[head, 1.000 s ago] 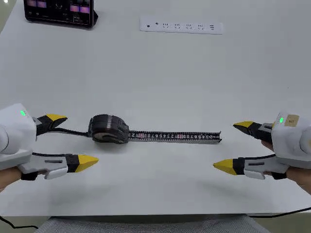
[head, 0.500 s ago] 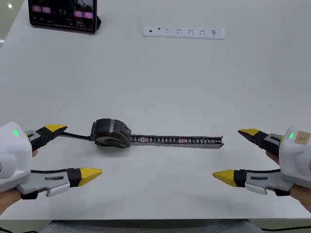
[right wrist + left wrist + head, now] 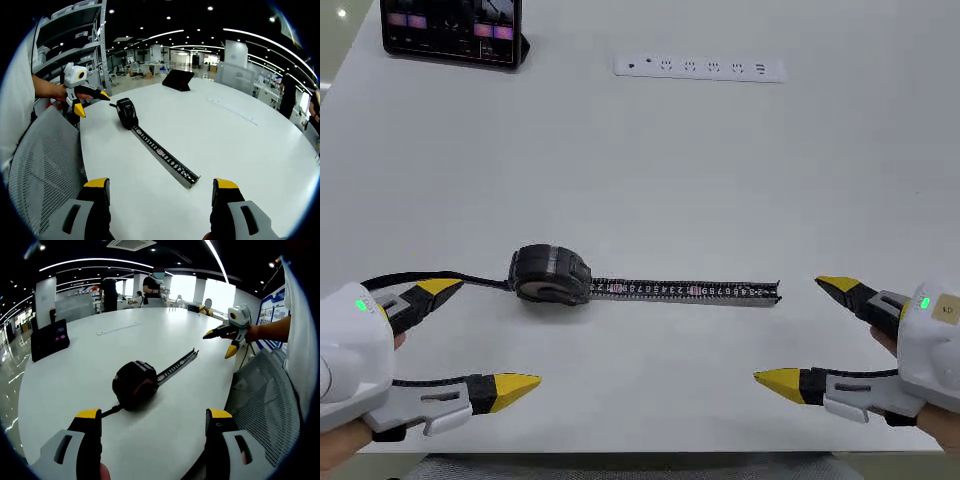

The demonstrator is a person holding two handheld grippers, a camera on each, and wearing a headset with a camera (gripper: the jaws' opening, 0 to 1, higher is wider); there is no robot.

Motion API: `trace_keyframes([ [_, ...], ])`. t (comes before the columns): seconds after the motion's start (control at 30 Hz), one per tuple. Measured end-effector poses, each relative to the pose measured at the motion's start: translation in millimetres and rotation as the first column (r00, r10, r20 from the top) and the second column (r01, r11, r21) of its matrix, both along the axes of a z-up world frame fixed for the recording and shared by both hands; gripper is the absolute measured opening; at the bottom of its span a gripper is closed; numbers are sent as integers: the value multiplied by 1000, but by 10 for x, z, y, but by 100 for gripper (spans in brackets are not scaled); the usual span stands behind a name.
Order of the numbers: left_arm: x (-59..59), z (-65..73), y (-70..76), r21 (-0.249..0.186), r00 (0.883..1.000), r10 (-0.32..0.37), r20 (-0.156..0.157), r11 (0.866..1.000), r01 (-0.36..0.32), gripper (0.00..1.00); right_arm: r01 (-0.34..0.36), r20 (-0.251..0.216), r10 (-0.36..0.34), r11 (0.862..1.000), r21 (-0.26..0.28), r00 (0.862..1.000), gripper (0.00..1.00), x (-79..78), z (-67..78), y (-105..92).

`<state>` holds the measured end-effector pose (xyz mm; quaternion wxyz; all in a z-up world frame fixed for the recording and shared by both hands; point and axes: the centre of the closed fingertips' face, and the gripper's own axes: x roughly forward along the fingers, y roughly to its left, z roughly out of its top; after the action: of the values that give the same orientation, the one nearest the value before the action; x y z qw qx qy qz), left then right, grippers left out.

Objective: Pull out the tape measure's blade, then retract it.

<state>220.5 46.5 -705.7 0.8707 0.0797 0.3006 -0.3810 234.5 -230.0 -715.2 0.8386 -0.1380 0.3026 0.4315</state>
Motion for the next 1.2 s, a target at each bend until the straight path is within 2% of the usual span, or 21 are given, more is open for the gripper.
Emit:
trace_keyframes([
  [0.4,-42,-7,5,-11,1000,15,-9,1000,-15,85,9,-5,-9,1000,12,1000,87,-49,-57,11],
  [0.6,-54,-23,22,-9,1000,14,-16,1000,-14,85,2,-8,-2,1000,2,1000,87,-73,-84,17],
  [1.2,-62,-13,15,-14,999,21,-24,1000,-21,90,1,-7,-1,1000,15,1000,93,-107,-74,59],
])
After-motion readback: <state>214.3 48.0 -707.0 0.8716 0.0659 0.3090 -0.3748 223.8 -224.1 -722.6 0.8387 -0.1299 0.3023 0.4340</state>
